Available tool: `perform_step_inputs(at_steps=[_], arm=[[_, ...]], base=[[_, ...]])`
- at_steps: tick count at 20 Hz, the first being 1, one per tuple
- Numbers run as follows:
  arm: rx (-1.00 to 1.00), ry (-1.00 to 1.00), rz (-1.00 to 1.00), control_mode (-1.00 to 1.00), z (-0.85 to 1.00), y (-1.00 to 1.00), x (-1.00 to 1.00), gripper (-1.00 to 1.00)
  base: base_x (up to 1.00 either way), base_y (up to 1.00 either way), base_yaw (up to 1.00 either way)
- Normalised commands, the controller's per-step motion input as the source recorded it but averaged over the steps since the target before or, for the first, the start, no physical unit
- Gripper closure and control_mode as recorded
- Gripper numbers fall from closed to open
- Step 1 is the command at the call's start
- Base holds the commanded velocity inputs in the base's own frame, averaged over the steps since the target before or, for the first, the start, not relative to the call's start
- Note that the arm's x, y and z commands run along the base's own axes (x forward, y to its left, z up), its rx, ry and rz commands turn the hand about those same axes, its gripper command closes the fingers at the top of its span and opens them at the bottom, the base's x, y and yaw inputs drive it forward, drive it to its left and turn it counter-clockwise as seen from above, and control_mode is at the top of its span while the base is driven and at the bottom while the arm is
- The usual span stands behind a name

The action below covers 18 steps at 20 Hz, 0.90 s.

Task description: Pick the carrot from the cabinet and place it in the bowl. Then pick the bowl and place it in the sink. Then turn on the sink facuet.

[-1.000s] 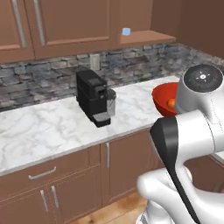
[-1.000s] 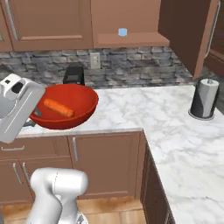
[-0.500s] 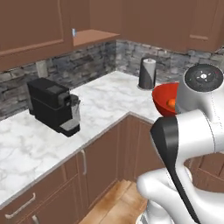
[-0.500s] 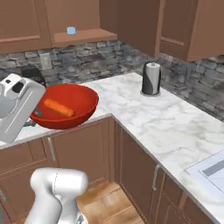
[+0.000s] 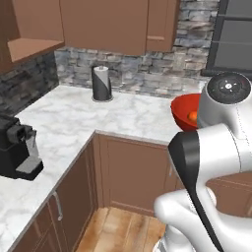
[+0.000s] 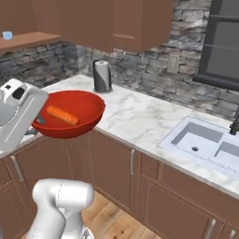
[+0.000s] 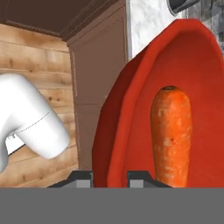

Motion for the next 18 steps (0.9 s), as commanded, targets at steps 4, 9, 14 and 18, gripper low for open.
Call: perform_step_inputs(at_steps=[4,9,14,18], arm=[[0.00,0.00,0.00,1.00,0.00,0.00,0.00,1.00],[0.00,0.00,0.00,1.00,0.00,0.00,0.00,1.00],[0.00,0.00,0.00,1.00,0.00,0.00,0.00,1.00],[0.00,0.00,0.00,1.00,0.00,0.00,0.00,1.00]], base=[[-0.01,-0.29,-0.53],[0.02,-0.31,-0.31],[0.16,-0.66,-0.11],[0.32,-0.97,0.00]])
